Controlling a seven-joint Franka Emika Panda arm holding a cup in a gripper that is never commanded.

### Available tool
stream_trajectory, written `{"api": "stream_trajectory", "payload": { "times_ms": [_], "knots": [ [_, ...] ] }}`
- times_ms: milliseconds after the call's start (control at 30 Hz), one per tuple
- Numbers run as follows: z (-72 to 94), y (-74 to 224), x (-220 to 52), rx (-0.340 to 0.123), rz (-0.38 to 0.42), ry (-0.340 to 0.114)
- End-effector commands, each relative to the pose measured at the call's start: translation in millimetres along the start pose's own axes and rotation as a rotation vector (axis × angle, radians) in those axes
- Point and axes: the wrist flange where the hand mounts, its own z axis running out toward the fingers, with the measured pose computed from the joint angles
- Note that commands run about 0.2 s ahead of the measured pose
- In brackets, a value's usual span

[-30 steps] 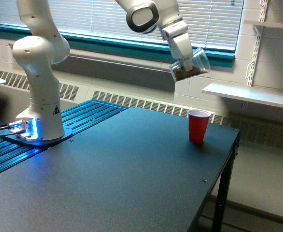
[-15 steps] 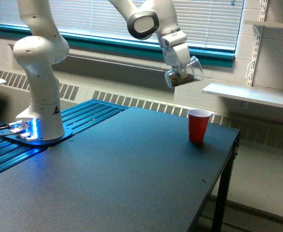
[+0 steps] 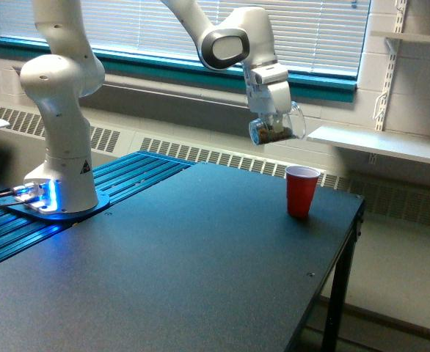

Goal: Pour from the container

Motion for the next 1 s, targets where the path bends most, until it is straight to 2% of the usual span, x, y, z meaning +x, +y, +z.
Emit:
{"api": "stream_trajectory", "payload": {
  "times_ms": [33,1000],
  "knots": [
    [2.4,-12,2,-0.015,0.008,-0.009],
    [33.2,-36,-2,-0.117,-0.05,-0.096]
  ]
}}
